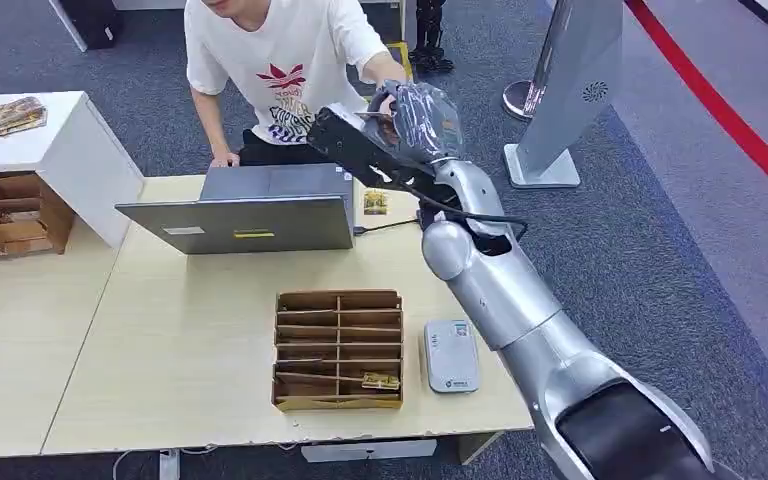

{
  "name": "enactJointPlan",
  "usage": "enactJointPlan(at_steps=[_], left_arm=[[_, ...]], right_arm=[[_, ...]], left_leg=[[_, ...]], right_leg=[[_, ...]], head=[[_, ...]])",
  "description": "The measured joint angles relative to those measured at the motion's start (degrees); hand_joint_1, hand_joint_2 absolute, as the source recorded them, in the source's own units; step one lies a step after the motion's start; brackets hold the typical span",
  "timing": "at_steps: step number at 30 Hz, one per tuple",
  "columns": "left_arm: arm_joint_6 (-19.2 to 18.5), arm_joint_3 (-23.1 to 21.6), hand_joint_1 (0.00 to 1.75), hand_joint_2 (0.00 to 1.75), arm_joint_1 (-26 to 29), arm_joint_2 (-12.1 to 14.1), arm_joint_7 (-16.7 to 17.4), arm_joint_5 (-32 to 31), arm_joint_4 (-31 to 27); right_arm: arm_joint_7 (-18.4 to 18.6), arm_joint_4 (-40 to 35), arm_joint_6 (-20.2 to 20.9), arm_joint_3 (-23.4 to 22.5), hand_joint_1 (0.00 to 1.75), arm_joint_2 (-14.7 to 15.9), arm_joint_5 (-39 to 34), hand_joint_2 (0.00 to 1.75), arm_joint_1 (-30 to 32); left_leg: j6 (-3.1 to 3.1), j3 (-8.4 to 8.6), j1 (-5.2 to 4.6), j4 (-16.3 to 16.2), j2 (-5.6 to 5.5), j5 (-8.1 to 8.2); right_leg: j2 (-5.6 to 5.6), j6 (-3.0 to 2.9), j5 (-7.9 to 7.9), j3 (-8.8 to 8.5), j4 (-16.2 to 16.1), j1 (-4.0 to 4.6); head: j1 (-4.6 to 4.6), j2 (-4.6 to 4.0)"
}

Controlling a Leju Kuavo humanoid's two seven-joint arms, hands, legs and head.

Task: Pass the card to the sensor for recognition and then transmit it.

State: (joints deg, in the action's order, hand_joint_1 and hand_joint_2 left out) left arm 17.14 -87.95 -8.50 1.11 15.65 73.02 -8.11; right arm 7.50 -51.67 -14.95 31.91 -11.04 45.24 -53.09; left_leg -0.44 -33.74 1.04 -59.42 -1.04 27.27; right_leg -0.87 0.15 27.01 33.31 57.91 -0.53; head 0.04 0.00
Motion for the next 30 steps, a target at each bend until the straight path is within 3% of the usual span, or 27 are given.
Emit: enactJointPlan(at_steps=[1, 4, 5, 9, 13, 16, 18, 21, 26, 30], left_arm=[[0.0, 0.0, 0.0, 1.75, 0.01, 0.0, 0.0, 0.0, 0.0], [0.0, 0.0, 0.0, 1.75, 0.01, 0.0, -0.02, 0.24, 0.0], [0.0, 0.0, 0.0, 1.75, 0.02, 0.0, -0.02, 0.46, 0.0], [0.02, 0.0, 0.0, 1.75, 0.08, 0.02, -0.24, 0.96, 0.0], [0.07, 0.0, 0.0, 1.75, 0.27, 0.02, -0.98, 2.1, 0.0], [0.13, 0.0, 0.0, 1.75, 0.56, 0.04, -1.44, 3.15, 0.0], [0.15, 0.0, 0.0, 1.75, 0.71, 0.07, -1.92, 3.8, 0.0], [0.13, 0.07, 0.0, 1.75, 0.84, 0.11, -2.6, 4.61, 0.0], [-0.04, 0.15, 0.0, 1.75, 1.23, 0.2, -3.23, 5.79, 0.0], [-0.2, 0.46, 0.0, 1.75, 1.4, 0.31, -3.83, 6.82, 0.0]], right_arm=[[0.0, 1.09, 0.0, 0.04, 0.0, -0.31, 0.33, 1.75, -0.15], [0.17, 3.36, 0.09, 0.17, 0.0, -0.79, 1.49, 1.75, -0.23], [0.3, 4.08, 0.33, 0.3, 0.0, -0.9, 2.12, 0.0, -0.23], [0.11, 5.92, 1.82, 0.81, 0.0, -1.11, 2.67, 0.0, -0.08], [-4.05, 4.74, 7.0, 0.81, 0.0, -1.33, -3.18, 0.0, 1.8], [-7.61, 0.4, 14.68, 0.81, 0.0, -1.33, -13.64, 0.0, 5.24], [-10.67, -3.29, 23.19, 0.92, 0.0, -1.07, -23.94, 0.0, 7.54], [-15.81, -10.82, 33.28, 2.56, 0.0, 1.14, -38.9, 0.0, 11.73], [-22.8, -23.51, 39.26, 5.42, 0.0, 7.04, -51.85, 0.0, 19.1], [-28.16, -32.38, 42.86, 5.77, 0.0, 10.89, -57.62, 0.0, 26.29]], left_leg=[[0.0, -0.01, 0.0, 0.0, -0.01, 0.0], [0.0, -0.01, 0.0, 0.0, -0.01, 0.0], [0.0, -0.01, 0.0, 0.0, -0.01, 0.0], [0.0, -0.01, 0.0, 0.0, 0.0, 0.0], [0.0, 0.01, 0.01, 0.0, 0.0, 0.01], [-0.01, 0.0, 0.01, 0.0, 0.0, 0.01], [-0.01, 0.0, 0.01, 0.0, 0.0, 0.02], [0.01, -0.02, 0.01, 0.0, -0.04, 0.04], [0.06, -0.02, -0.02, -0.01, -0.06, 0.08], [0.09, -0.02, -0.03, -0.02, -0.09, 0.1]], right_leg=[[0.01, 0.0, 0.0, 0.0, 0.0, 0.0], [0.0, 0.0, 0.0, 0.0, -0.01, 0.0], [0.01, 0.0, 0.0, 0.0, -0.01, 0.0], [0.01, 0.0, 0.0, 0.01, -0.01, 0.0], [0.01, 0.0, 0.0, 0.01, -0.01, 0.0], [0.01, 0.0, 0.01, 0.04, -0.01, 0.0], [0.0, 0.0, 0.02, 0.08, -0.02, 0.0], [0.04, 0.01, 0.05, 0.07, -0.06, 0.0], [0.08, 0.01, 0.06, 0.03, -0.12, 0.0], [0.1, 0.02, 0.07, 0.01, -0.14, -0.01]], head=[[0.0, 0.0], [0.0, 0.0], [0.0, 0.0], [-0.02, 0.0], [0.0, 0.0], [-0.02, 0.0], [0.0, 0.0], [-0.02, 0.0], [-0.02, 0.0], [-0.04, 0.0]])
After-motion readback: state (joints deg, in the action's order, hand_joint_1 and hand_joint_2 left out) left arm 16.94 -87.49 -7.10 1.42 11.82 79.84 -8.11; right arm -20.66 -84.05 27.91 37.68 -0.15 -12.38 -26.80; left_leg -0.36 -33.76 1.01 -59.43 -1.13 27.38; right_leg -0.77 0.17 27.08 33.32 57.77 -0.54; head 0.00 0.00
